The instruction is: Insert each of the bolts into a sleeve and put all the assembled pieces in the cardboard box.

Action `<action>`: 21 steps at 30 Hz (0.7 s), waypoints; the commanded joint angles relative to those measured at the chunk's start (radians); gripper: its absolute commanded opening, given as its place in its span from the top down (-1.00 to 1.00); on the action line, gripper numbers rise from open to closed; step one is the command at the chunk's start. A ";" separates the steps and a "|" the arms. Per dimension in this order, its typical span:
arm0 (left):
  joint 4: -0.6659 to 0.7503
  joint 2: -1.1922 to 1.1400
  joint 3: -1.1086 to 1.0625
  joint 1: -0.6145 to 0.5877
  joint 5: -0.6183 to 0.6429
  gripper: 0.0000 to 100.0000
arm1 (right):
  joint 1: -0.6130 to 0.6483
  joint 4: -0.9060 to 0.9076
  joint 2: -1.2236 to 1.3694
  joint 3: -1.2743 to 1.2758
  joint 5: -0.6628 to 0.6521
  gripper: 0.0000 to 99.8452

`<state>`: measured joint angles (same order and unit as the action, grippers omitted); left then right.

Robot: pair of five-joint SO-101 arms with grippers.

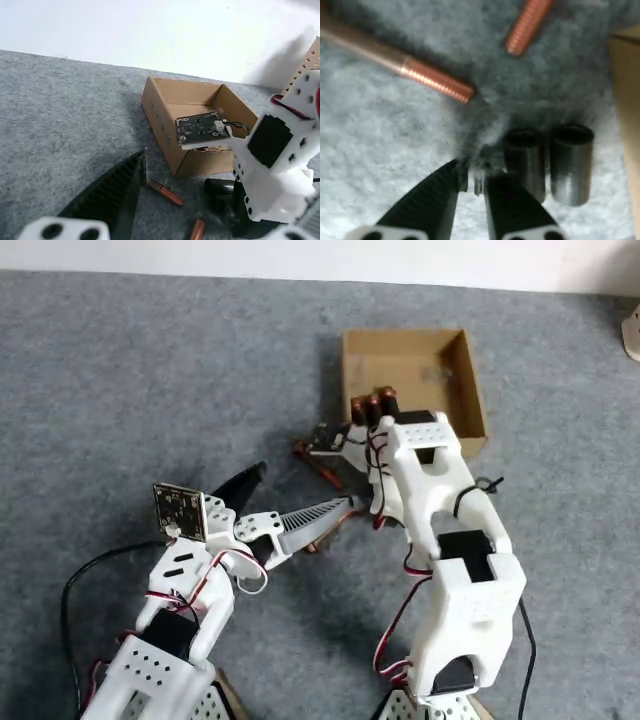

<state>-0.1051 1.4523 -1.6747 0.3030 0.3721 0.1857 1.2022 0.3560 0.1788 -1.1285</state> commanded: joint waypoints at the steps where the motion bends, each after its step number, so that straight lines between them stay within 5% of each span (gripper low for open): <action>1: -0.002 0.016 0.013 -0.012 -0.003 0.03 | 0.013 0.027 -0.162 -0.008 0.087 0.99; 11: -0.002 0.016 0.013 -0.012 -0.003 0.03 | 0.019 0.028 -0.372 -0.005 0.152 0.98; 17: -0.002 0.016 0.013 -0.012 -0.008 0.03 | 0.021 0.068 -0.372 0.010 0.092 0.62; 21: -0.002 0.016 0.013 -0.012 -0.009 0.03 | 0.019 0.068 -0.337 0.010 0.087 0.61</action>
<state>-0.1051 1.4523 -1.6747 0.3030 0.3721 0.1949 1.2605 0.0399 0.1926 -1.0226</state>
